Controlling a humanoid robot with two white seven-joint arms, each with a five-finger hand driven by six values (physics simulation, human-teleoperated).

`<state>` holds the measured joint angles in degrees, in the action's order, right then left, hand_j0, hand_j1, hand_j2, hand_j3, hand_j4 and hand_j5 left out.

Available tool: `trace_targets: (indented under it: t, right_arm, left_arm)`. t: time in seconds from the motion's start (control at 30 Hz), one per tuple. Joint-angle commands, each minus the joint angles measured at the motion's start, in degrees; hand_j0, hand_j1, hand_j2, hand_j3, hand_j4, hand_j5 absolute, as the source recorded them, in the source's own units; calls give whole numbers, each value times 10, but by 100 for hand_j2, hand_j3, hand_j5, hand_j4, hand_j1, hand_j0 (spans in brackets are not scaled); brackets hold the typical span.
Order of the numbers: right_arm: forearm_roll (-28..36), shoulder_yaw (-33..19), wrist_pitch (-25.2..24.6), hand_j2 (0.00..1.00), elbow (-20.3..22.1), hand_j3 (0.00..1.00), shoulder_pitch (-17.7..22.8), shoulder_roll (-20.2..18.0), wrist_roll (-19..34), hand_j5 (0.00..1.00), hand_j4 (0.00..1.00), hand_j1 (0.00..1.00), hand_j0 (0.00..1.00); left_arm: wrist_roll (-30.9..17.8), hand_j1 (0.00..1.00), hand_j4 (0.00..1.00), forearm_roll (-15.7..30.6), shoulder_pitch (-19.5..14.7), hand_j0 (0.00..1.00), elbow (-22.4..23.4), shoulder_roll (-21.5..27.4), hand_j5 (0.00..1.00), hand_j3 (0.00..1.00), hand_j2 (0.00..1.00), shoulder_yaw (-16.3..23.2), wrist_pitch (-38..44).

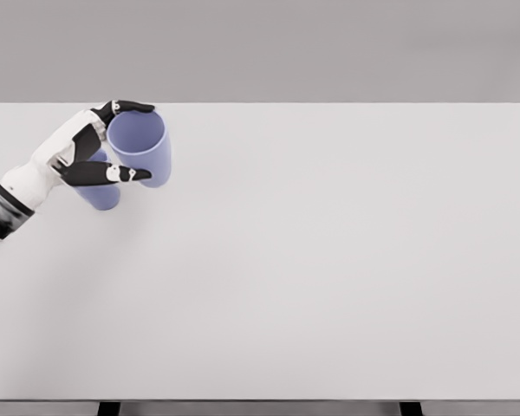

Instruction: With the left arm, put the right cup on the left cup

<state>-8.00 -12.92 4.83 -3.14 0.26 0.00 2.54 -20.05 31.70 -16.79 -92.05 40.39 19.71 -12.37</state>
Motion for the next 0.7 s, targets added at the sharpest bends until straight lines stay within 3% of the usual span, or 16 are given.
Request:
trace_targets:
  t: [0.0, 0.2, 0.67]
  right_arm:
    - [0, 0, 0, 100, 0, 100, 0, 0, 0, 100, 100, 100, 100]
    - [0, -1, 0, 100, 0, 100, 0, 0, 0, 100, 100, 100, 100]
    - [0, 0, 0, 100, 0, 100, 0, 0, 0, 100, 100, 100, 100]
  left_arm:
    - [0, 73, 73, 18, -2, 73, 2, 10, 73, 73, 73, -6, 2]
    - [0, 74, 74, 20, -3, 74, 8, 14, 74, 74, 74, -34, 12]
    - [-2, 74, 74, 30, -35, 74, 80, 34, 74, 74, 74, -34, 11]
